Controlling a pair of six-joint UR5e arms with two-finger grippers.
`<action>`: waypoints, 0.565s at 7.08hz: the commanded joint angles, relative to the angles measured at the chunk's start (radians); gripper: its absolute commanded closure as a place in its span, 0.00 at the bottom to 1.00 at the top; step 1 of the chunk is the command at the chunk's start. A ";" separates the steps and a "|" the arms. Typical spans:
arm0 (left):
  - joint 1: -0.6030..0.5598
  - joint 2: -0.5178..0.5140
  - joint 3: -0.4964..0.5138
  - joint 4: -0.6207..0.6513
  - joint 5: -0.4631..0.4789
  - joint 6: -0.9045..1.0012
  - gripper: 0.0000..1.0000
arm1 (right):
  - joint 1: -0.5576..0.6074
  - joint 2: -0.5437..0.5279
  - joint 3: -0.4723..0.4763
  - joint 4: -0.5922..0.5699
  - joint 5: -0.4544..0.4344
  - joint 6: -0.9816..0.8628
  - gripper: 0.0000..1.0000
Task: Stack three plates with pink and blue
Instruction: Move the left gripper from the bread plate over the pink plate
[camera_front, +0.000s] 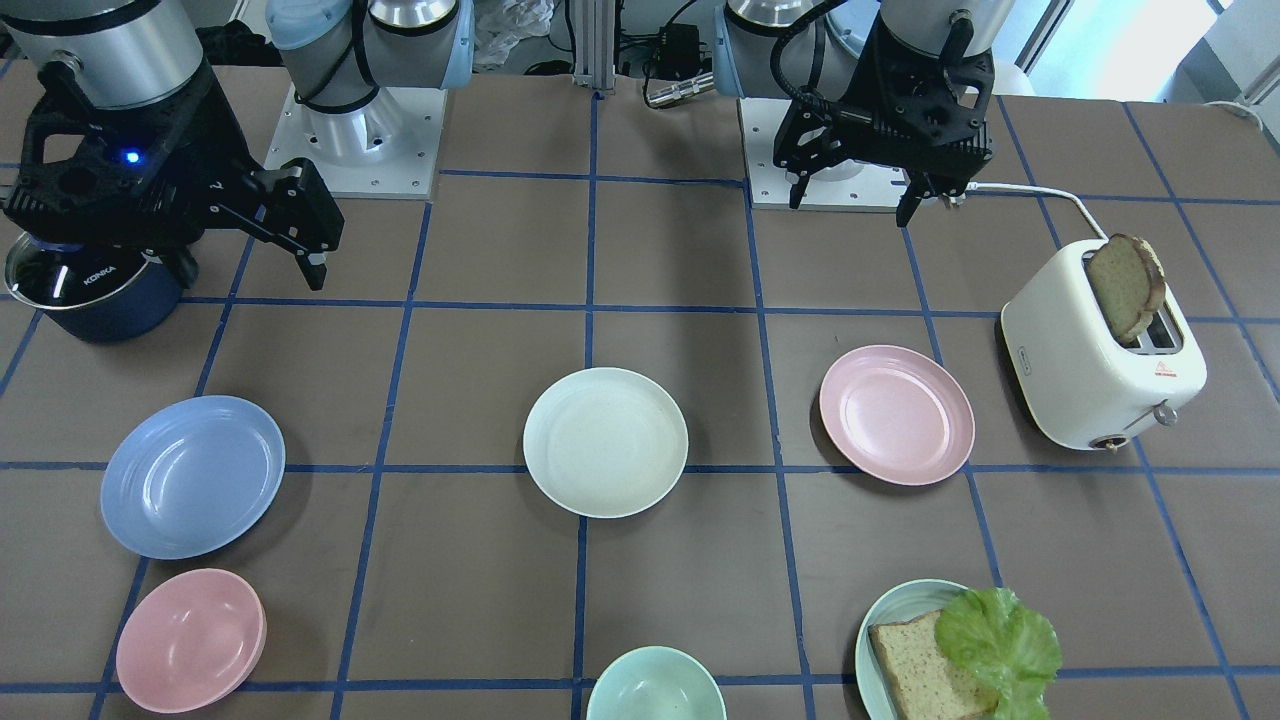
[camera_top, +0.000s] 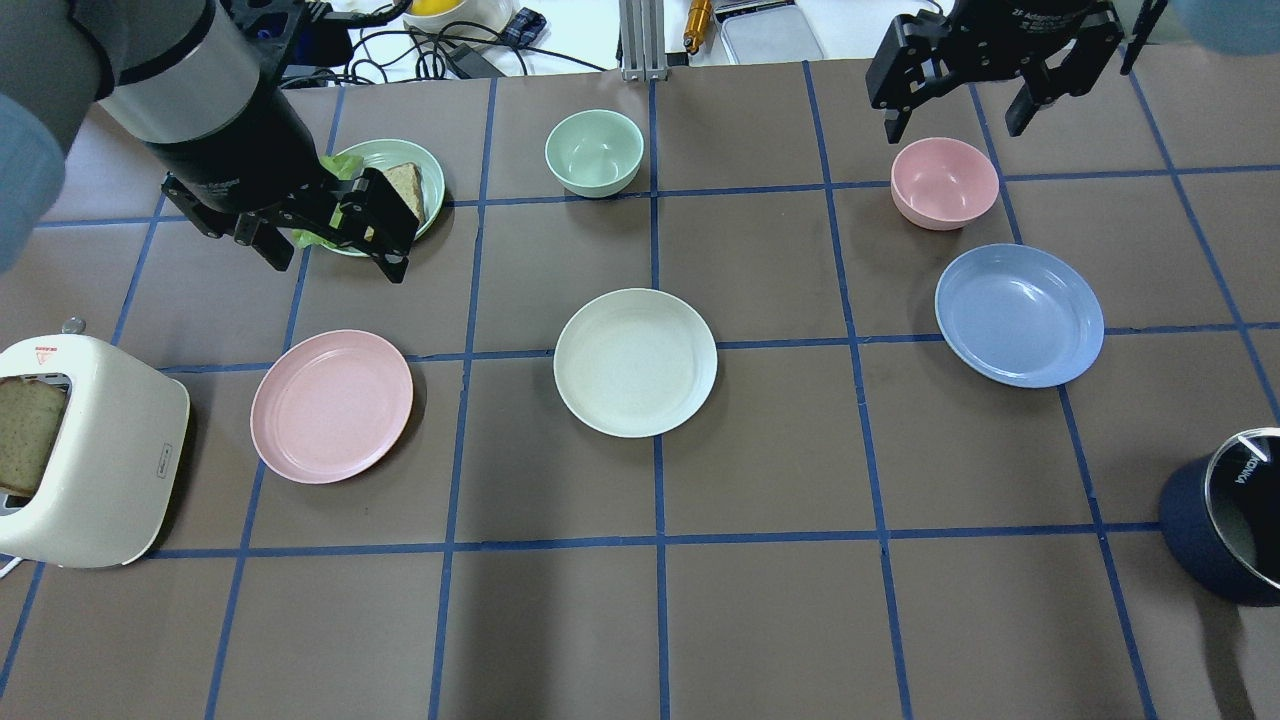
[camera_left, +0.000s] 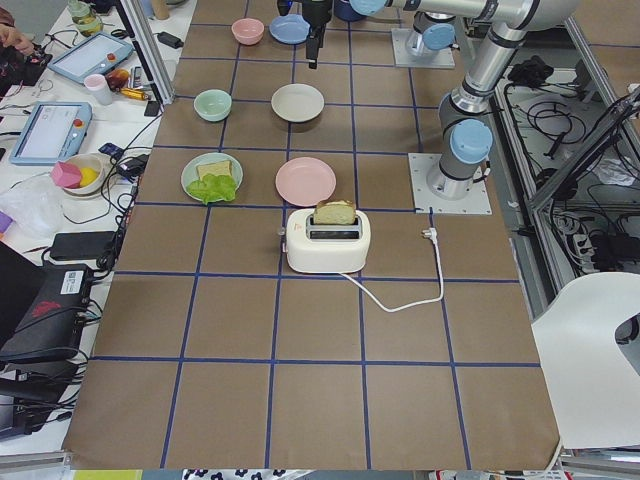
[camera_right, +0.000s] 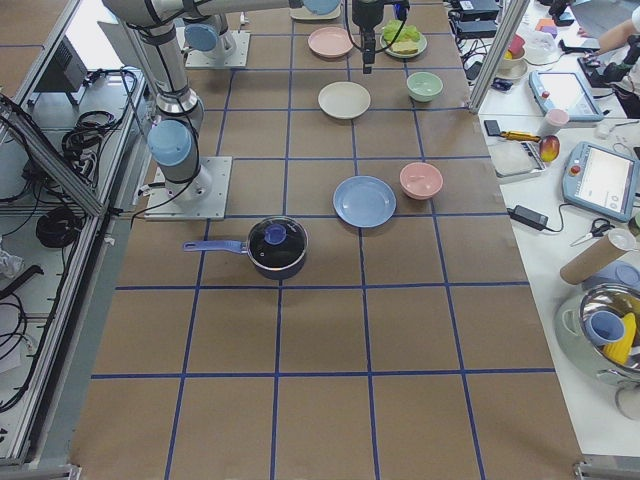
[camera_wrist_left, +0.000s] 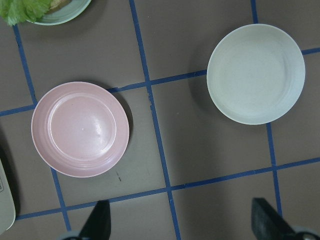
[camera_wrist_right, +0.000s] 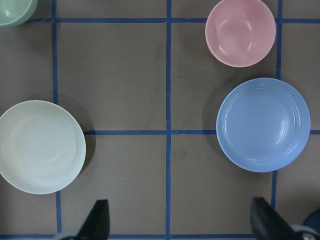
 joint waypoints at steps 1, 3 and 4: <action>0.000 0.000 0.000 0.000 0.001 0.000 0.00 | -0.001 0.000 0.000 0.000 0.000 0.001 0.00; 0.000 -0.023 -0.041 0.013 -0.002 0.000 0.00 | 0.001 0.000 0.000 0.002 0.000 0.001 0.00; 0.008 -0.020 -0.098 0.023 -0.002 0.006 0.00 | 0.001 -0.002 0.000 0.002 0.000 0.000 0.00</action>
